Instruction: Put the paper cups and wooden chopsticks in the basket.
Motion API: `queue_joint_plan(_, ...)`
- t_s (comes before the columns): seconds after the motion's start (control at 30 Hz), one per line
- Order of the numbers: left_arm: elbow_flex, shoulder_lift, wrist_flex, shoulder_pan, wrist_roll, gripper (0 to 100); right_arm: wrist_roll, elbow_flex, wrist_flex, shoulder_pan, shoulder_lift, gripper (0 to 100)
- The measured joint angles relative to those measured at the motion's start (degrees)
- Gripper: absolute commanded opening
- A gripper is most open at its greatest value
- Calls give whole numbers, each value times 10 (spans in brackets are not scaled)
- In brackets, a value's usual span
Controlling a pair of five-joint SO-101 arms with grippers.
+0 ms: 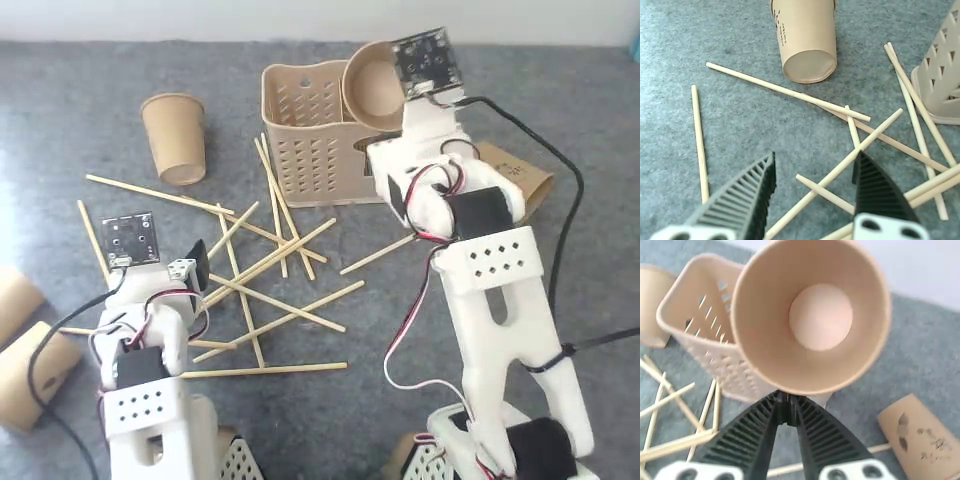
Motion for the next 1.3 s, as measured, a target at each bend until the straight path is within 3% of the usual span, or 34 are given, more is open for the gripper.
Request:
queue_joint_plan(0.33,0,0,0,0,0,235,0,0,-68,18,0,8)
queue_joint_plan(0.9,2,0,-12,0,0,235,-21,-7,-10,3,-31,8)
queue_joint_plan(1.13,5,0,-12,0,0,233,-22,-22,118,3,-96,8)
queue_joint_plan(1.3,4,0,1,-17,1,194,26,-39,236,12,-105,8)
